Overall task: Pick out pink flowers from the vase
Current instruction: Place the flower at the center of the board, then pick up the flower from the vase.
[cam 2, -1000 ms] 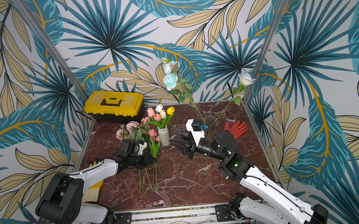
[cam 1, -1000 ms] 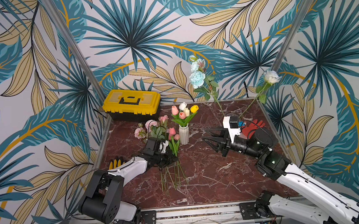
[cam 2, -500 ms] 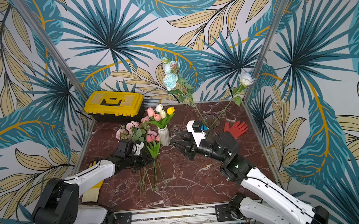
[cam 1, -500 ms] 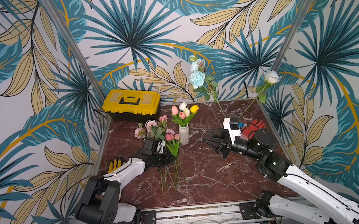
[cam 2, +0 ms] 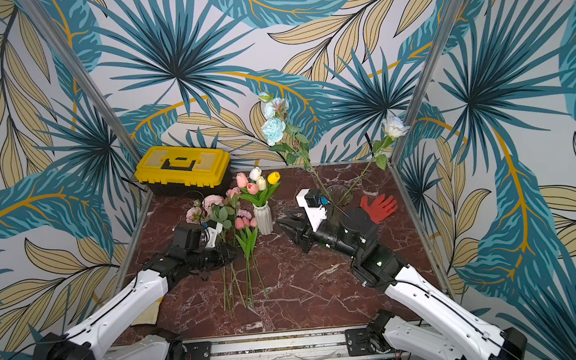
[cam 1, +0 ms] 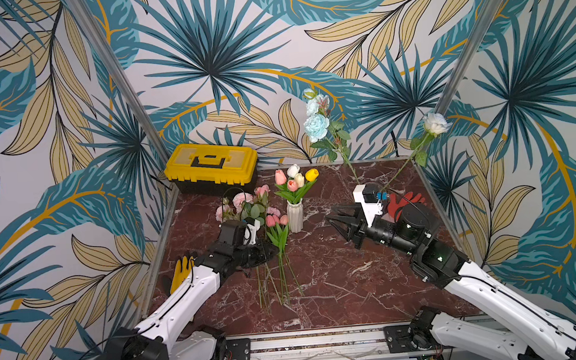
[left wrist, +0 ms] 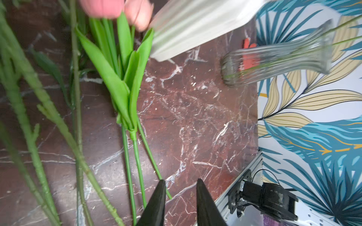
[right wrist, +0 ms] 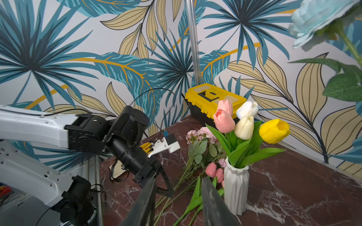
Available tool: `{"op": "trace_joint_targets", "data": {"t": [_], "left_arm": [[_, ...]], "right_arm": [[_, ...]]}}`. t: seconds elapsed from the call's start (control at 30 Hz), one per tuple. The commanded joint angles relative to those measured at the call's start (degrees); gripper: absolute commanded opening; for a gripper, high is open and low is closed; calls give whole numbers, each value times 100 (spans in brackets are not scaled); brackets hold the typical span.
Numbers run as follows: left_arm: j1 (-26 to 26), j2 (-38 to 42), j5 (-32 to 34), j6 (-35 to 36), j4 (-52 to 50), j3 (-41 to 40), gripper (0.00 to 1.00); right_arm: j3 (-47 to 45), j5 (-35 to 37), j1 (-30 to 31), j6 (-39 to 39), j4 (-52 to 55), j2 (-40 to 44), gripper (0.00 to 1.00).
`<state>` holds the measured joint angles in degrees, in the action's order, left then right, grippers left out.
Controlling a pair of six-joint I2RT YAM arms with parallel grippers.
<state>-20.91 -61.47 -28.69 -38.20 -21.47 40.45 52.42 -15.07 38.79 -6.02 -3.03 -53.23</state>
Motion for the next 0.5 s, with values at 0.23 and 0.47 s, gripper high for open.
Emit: {"op": "trace_joint_targets", "data": {"t": [0.23, 0.47], "left_arm": [[-206, 1295, 2660, 1154, -836, 848, 44], [-482, 1701, 4175, 937, -901, 508, 48]], "right_arm": [[308, 456, 80, 1199, -585, -1310, 39], [80, 1048, 194, 1823, -2178, -2257, 37]]}}
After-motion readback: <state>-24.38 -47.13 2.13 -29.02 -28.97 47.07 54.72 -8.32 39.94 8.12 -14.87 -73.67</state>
